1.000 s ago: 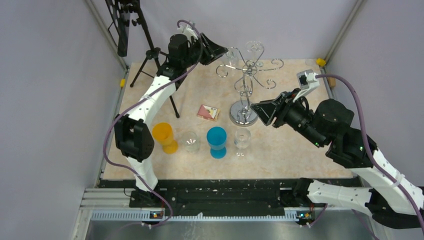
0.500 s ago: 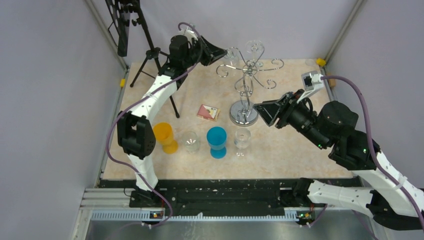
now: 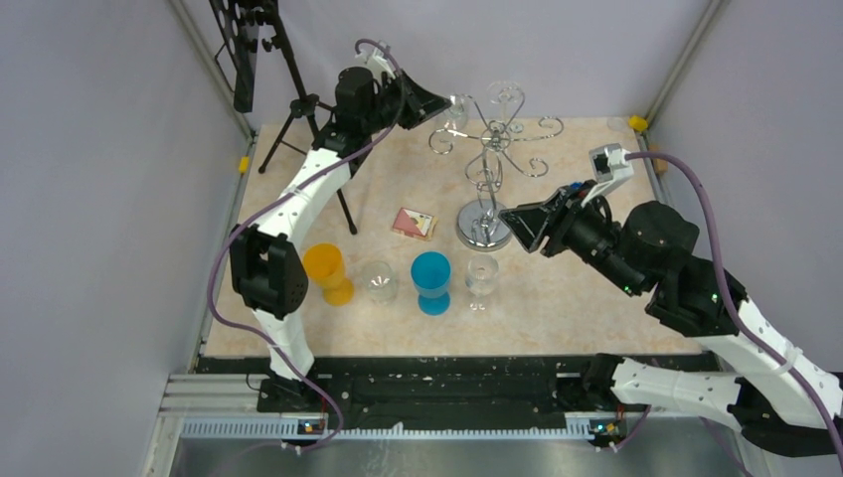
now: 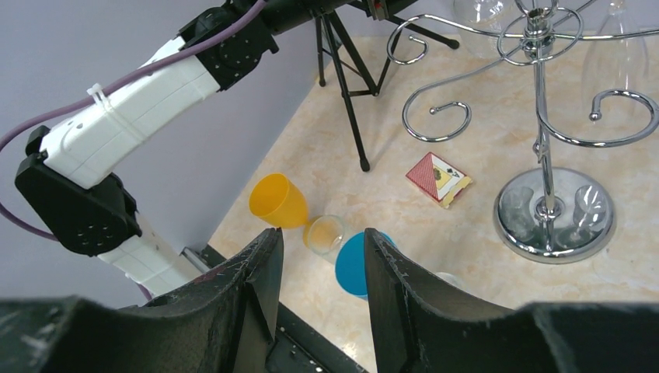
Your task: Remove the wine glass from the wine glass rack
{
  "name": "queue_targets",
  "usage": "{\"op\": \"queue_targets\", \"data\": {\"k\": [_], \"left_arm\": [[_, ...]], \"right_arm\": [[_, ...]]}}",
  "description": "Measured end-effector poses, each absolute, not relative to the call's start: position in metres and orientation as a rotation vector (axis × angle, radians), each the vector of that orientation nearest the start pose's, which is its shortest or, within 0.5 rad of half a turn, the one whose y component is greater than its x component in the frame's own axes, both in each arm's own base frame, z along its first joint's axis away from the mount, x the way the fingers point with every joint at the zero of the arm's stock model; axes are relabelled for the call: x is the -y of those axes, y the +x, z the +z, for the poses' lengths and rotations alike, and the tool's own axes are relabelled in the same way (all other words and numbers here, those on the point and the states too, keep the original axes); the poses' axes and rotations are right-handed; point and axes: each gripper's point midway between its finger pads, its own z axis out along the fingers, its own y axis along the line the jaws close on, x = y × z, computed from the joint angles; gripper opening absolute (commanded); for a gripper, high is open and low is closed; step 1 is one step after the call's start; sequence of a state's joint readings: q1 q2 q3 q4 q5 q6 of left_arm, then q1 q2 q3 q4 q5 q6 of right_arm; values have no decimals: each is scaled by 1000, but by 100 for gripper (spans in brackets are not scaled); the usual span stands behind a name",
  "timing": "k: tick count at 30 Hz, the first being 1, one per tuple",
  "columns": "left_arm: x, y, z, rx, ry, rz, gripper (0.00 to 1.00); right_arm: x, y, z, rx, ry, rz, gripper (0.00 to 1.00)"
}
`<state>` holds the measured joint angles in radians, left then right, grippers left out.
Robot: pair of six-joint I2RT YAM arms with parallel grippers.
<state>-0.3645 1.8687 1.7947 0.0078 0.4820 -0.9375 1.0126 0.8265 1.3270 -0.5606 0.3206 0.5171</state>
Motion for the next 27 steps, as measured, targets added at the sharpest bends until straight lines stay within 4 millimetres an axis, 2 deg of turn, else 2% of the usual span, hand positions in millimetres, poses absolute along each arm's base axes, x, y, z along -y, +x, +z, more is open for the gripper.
{"op": "queue_targets", "data": {"k": [7, 27], "left_arm": [[302, 479, 371, -1817, -82, -1335, 0], [299, 484, 385, -1756, -233, -1401, 0]], "right_arm": [[-214, 175, 420, -1713, -167, 898, 43], [-213, 175, 424, -1697, -155, 911, 43]]}}
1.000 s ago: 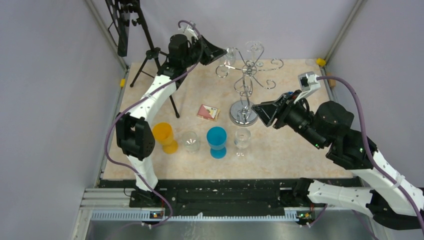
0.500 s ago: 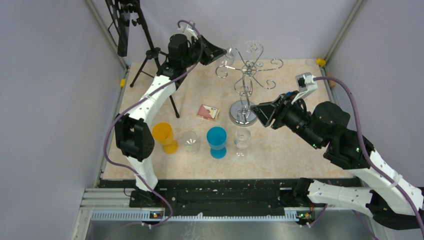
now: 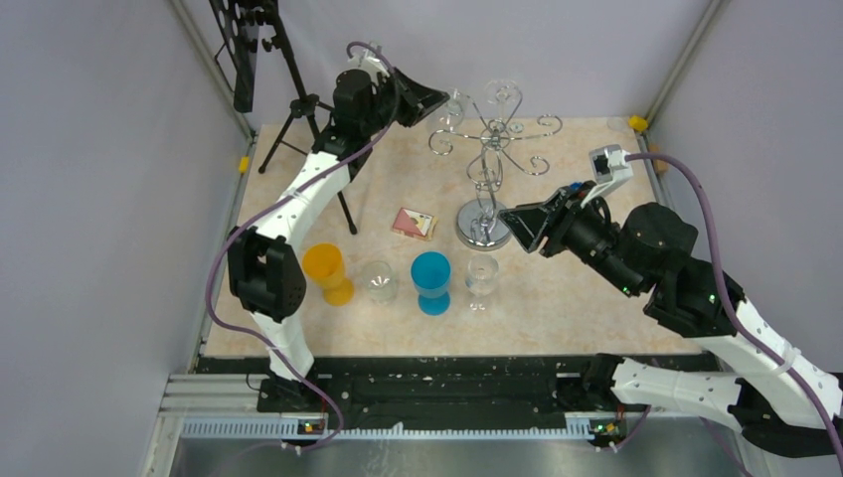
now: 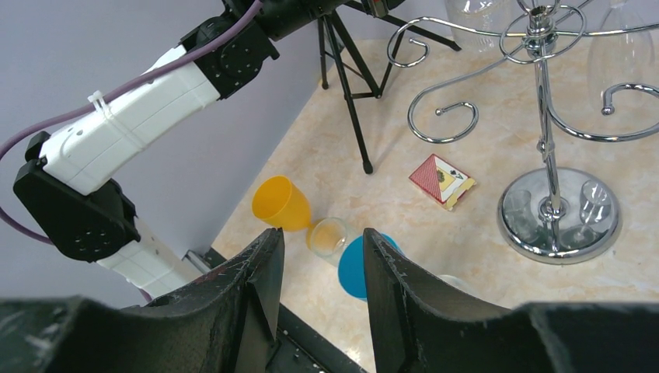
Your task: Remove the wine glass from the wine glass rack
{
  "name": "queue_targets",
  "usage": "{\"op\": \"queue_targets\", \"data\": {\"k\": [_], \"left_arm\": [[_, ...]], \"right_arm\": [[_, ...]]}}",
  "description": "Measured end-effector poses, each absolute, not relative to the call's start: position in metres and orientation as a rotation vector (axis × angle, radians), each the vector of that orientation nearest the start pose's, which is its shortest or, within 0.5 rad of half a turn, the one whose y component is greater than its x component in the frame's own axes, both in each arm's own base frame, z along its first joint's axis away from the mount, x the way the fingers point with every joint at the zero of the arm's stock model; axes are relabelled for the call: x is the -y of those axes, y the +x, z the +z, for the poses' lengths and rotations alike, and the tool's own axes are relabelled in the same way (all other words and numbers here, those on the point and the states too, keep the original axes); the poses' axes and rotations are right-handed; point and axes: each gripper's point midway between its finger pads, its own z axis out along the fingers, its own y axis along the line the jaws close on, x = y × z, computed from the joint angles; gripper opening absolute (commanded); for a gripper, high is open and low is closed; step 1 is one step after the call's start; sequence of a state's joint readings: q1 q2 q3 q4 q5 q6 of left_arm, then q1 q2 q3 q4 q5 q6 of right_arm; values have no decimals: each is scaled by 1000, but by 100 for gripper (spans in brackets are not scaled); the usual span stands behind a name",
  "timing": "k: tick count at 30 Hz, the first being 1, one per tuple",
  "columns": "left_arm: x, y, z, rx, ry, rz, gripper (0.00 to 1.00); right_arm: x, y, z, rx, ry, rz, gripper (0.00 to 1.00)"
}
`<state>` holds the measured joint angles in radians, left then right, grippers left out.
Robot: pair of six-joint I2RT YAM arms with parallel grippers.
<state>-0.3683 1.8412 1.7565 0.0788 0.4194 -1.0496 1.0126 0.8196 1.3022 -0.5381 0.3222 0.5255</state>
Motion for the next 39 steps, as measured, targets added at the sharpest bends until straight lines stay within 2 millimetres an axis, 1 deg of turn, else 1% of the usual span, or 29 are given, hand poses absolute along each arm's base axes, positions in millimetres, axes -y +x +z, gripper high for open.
{"op": "queue_targets", "data": {"k": [9, 15, 27, 39], "left_arm": [[298, 488, 395, -1714, -283, -1430, 0], [302, 490, 394, -1702, -276, -1460, 0], [304, 489, 393, -1711, -274, -1483, 0], [304, 502, 385, -1695, -358, -1465, 0]], "right_arm": [[-212, 176, 424, -1696, -150, 906, 43], [-212, 177, 424, -1696, -147, 903, 43], [-212, 177, 423, -1696, -149, 896, 43], [-212, 178, 423, -1697, -151, 894, 43]]}}
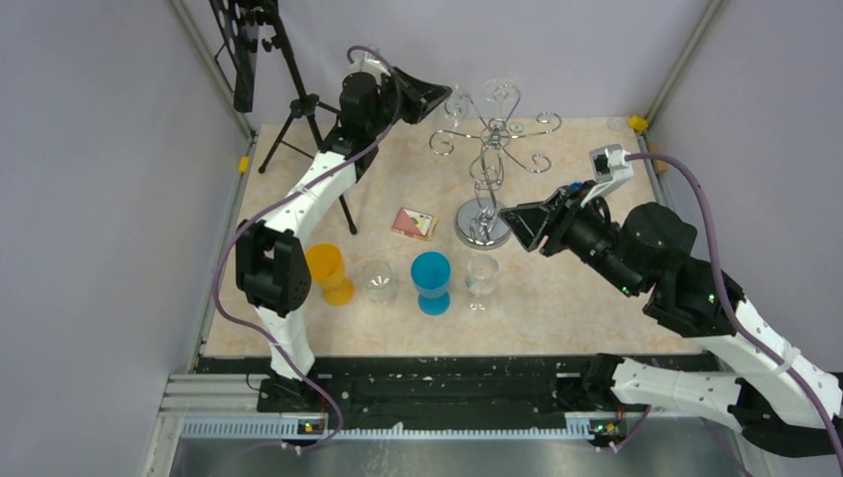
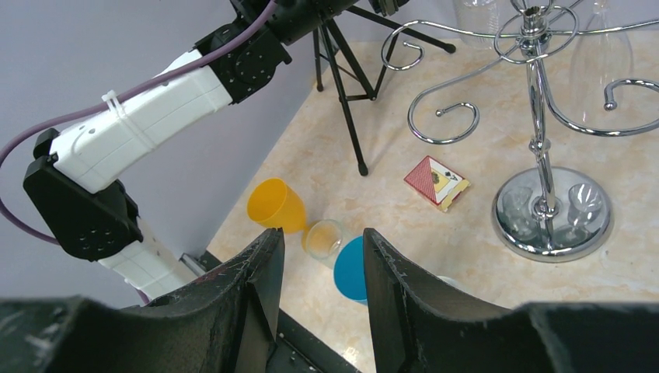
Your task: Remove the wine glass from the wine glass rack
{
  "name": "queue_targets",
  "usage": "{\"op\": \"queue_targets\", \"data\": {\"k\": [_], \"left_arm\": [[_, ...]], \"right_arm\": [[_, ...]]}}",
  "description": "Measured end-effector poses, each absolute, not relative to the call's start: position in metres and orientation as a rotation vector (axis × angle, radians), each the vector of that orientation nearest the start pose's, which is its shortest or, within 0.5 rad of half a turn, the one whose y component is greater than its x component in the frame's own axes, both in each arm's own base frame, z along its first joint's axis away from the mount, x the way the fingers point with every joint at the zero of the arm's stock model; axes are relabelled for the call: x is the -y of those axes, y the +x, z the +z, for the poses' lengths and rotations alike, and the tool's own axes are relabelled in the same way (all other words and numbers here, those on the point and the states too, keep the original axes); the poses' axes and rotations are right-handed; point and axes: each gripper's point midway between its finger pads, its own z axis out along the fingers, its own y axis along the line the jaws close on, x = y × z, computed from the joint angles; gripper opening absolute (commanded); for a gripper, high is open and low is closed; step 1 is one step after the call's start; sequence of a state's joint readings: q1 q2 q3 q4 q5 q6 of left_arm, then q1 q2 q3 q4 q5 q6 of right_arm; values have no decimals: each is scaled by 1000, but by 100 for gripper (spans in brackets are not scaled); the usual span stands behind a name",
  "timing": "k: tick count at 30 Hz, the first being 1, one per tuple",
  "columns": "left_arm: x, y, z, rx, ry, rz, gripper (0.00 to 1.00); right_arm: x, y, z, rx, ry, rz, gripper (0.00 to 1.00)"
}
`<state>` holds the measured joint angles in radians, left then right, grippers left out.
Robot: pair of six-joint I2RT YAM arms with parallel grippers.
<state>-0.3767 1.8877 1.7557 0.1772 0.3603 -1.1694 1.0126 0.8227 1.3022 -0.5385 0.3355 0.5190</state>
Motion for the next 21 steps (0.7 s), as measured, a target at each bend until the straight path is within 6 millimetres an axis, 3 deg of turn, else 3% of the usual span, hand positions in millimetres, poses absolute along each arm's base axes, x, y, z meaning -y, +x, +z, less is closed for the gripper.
{"op": "queue_targets", "data": {"k": [13, 21], "left_arm": [[312, 489, 395, -1699, -319, -1570, 0], [325, 466, 388, -1789, -214, -1646, 0]], "right_arm": [[-211, 177, 423, -1695, -148, 896, 43], [-210, 176, 422, -1695, -148, 897, 43]]}}
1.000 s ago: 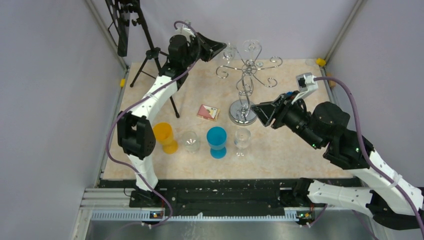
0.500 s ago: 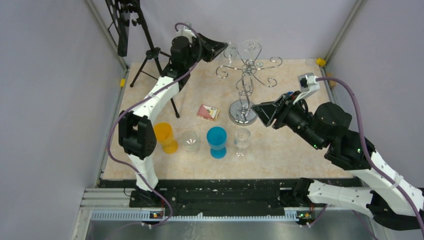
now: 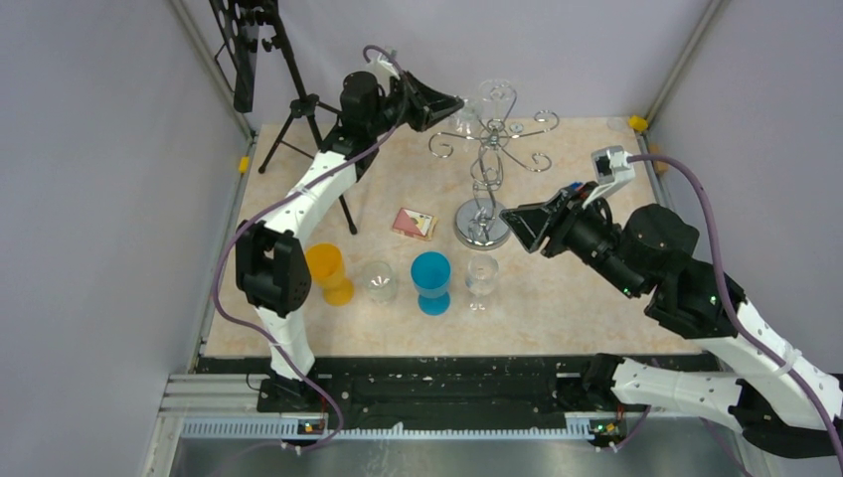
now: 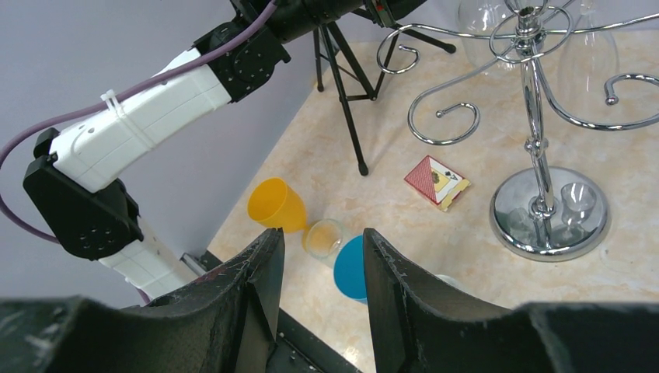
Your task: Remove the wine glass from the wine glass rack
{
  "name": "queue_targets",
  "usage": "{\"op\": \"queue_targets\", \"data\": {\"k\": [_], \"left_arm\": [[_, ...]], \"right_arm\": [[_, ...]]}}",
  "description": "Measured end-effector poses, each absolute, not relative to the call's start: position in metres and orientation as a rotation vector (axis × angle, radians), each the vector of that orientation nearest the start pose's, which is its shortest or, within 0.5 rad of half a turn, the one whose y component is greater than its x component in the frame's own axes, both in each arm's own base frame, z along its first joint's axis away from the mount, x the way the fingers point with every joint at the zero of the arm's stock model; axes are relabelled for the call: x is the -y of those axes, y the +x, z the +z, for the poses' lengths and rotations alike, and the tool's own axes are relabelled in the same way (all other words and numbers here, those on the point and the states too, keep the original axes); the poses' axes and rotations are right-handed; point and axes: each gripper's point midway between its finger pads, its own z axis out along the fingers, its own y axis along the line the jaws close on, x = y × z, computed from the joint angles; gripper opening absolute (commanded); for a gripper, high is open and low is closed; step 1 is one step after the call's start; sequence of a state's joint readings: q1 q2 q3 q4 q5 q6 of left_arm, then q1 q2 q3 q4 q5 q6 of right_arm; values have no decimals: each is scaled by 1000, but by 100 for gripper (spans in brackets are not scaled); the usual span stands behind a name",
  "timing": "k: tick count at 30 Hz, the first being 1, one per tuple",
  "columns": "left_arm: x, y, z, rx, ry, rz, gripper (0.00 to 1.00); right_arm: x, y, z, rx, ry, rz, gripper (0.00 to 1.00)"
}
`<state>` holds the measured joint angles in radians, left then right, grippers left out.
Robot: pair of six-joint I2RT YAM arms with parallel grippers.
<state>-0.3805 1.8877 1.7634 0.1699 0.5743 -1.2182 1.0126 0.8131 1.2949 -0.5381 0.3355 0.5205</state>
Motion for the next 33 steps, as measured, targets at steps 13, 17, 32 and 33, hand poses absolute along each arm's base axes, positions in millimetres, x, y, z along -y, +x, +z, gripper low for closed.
{"op": "queue_targets", "data": {"k": [13, 17, 32, 33], "left_arm": [[323, 456, 365, -1892, -130, -1554, 0], [318, 450, 367, -1904, -108, -1501, 0], [281, 432, 398, -1861, -93, -1362, 0], [280, 431, 400, -1856, -90, -1357, 0]], "right_arm": [[-213, 177, 419, -1697, -142, 904, 44], [-213, 177, 420, -1693, -135, 912, 52], [-209, 175, 422, -1664, -109, 940, 61], [-209, 175, 422, -1664, -105, 942, 61]]}}
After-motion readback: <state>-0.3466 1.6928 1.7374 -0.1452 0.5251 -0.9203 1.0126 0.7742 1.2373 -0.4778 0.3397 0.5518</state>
